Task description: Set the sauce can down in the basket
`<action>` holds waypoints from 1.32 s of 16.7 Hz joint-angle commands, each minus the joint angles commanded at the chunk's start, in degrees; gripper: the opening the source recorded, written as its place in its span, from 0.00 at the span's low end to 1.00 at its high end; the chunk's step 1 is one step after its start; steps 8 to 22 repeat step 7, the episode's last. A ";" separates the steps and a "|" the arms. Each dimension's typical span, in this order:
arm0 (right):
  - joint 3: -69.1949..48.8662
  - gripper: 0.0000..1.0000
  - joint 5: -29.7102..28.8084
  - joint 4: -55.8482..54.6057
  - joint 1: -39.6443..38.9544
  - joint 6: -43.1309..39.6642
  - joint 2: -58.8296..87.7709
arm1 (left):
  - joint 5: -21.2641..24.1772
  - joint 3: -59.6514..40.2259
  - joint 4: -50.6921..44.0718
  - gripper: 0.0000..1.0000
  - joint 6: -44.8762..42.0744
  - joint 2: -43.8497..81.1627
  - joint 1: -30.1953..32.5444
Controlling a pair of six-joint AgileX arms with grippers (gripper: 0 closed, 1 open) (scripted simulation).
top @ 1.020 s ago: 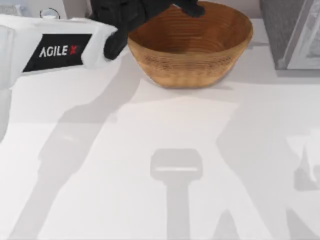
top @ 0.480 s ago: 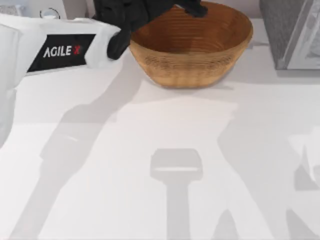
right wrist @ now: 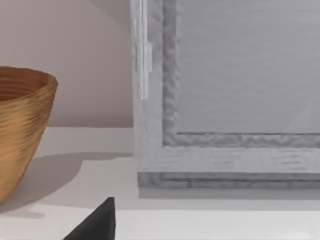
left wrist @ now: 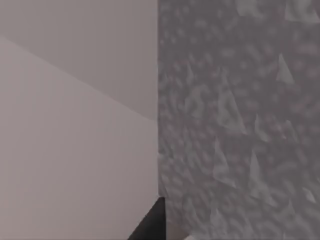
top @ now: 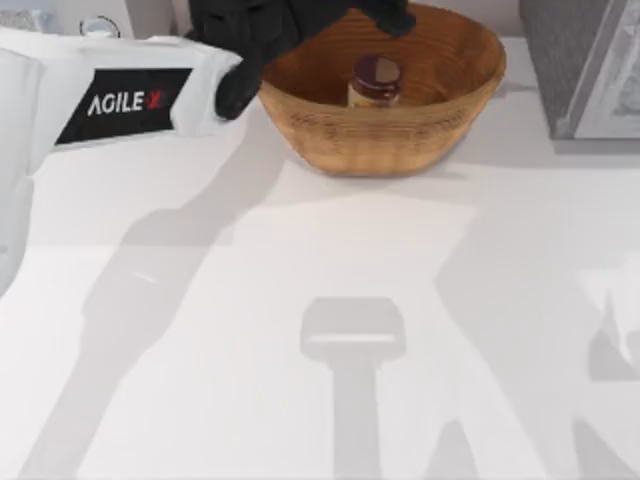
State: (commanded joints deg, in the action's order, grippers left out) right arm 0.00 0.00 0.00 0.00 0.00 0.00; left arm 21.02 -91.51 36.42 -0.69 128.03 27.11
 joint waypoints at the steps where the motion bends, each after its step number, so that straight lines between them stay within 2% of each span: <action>1: 0.00 1.00 0.00 0.00 0.00 0.00 0.00 | 0.00 0.00 0.00 0.98 0.00 0.00 0.00; 22: 0.00 1.00 0.00 0.00 0.00 0.00 0.00 | 0.00 0.00 0.00 1.00 0.00 0.00 0.00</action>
